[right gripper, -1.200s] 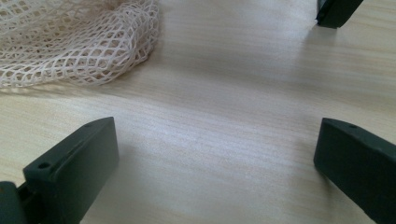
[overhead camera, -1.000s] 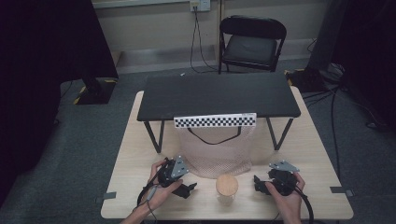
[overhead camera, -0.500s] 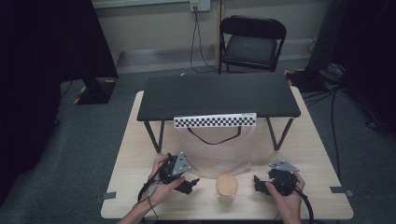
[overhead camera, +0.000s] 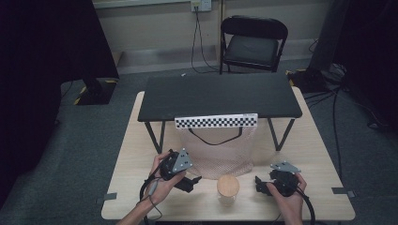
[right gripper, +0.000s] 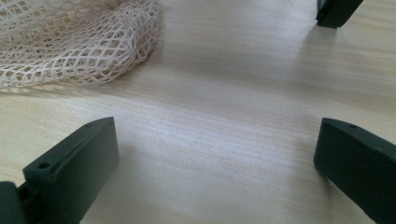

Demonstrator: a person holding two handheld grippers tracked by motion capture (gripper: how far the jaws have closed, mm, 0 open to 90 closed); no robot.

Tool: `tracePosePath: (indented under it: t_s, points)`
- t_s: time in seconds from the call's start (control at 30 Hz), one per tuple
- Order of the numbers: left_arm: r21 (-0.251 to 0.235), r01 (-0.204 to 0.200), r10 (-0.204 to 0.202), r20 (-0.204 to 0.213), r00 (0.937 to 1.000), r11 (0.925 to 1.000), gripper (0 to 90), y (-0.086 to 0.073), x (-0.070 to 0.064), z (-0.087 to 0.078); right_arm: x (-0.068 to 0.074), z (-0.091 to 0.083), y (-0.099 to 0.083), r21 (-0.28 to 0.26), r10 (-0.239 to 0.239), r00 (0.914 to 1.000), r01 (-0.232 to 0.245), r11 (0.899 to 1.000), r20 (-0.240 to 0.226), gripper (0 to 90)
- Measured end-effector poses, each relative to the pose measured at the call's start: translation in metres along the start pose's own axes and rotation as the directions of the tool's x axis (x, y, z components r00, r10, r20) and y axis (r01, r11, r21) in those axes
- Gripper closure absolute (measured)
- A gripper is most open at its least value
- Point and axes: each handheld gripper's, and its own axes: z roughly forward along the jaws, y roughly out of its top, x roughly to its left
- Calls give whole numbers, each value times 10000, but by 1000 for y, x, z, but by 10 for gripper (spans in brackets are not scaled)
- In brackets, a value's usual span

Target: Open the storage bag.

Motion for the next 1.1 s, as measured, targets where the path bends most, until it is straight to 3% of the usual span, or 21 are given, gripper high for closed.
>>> tracePosePath:
  t_s: [0.2,0.27,0.43,0.53,0.57,1.1]
  points:
    - [-332,-275,278,107,9996,9991,38,15,-3,-3,0,0,0,-2,0,10000,0,10000,0,0]
    - [-360,-624,628,99,9980,9974,38,22,-6,-7,0,0,0,-1,-2,10000,2,10000,0,0]
    - [-416,-961,975,328,9947,9945,36,31,-6,-9,0,0,0,-2,-1,10000,1,10000,0,0]
    - [-575,-913,936,378,9949,9942,33,35,-5,-8,0,0,0,-1,-1,10000,1,10000,0,0]
    - [-621,-1024,1039,210,9944,9928,32,39,-6,-7,0,0,0,-1,0,10000,0,10000,0,0]
    - [-1037,-1554,1600,376,9864,9824,32,66,5,3,0,0,0,-2,-3,10000,3,10000,1,0]
